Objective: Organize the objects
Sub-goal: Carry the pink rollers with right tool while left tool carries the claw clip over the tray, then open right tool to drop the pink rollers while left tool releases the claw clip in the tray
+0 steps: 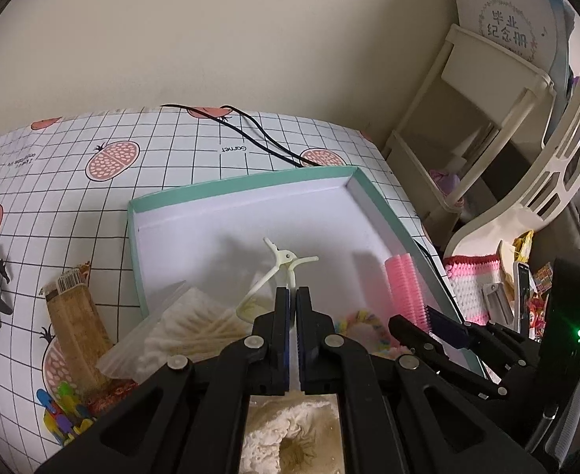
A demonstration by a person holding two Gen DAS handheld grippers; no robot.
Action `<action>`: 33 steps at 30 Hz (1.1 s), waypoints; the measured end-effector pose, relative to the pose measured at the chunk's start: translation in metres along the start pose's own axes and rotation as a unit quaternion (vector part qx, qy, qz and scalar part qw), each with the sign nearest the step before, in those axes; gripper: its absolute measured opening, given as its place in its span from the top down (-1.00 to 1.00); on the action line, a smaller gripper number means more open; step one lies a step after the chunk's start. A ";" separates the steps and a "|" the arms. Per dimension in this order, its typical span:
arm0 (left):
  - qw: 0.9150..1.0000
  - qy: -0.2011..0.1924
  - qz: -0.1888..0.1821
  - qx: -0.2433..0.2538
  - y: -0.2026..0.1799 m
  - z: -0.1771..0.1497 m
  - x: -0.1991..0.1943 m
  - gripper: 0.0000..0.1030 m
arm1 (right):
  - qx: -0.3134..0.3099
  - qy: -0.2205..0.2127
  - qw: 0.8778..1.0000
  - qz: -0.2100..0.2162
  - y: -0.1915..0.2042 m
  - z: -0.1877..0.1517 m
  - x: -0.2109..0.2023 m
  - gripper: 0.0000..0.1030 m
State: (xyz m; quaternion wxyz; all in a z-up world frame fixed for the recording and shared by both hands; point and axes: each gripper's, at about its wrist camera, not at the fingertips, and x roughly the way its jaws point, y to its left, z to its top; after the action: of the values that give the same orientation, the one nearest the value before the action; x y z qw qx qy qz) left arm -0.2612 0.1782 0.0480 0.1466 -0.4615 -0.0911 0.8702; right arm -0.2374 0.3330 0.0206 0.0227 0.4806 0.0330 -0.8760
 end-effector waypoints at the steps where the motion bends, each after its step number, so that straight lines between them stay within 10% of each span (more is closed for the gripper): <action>1: 1.000 0.001 -0.002 -0.002 0.000 -0.001 -0.001 0.95 | -0.001 0.002 1.000 0.001 0.001 0.000 -0.001 0.41; 33: 0.999 -0.032 0.003 -0.040 0.015 -0.028 -0.089 0.93 | -0.005 -0.054 0.998 0.015 0.041 -0.002 -0.099 0.25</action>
State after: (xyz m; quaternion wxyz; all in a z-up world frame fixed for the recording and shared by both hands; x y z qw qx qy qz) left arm -0.1929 0.1343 0.0969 0.1221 -0.4388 -0.1289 0.8808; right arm -0.1796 0.2928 0.1020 0.0397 0.4325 0.0291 -0.9003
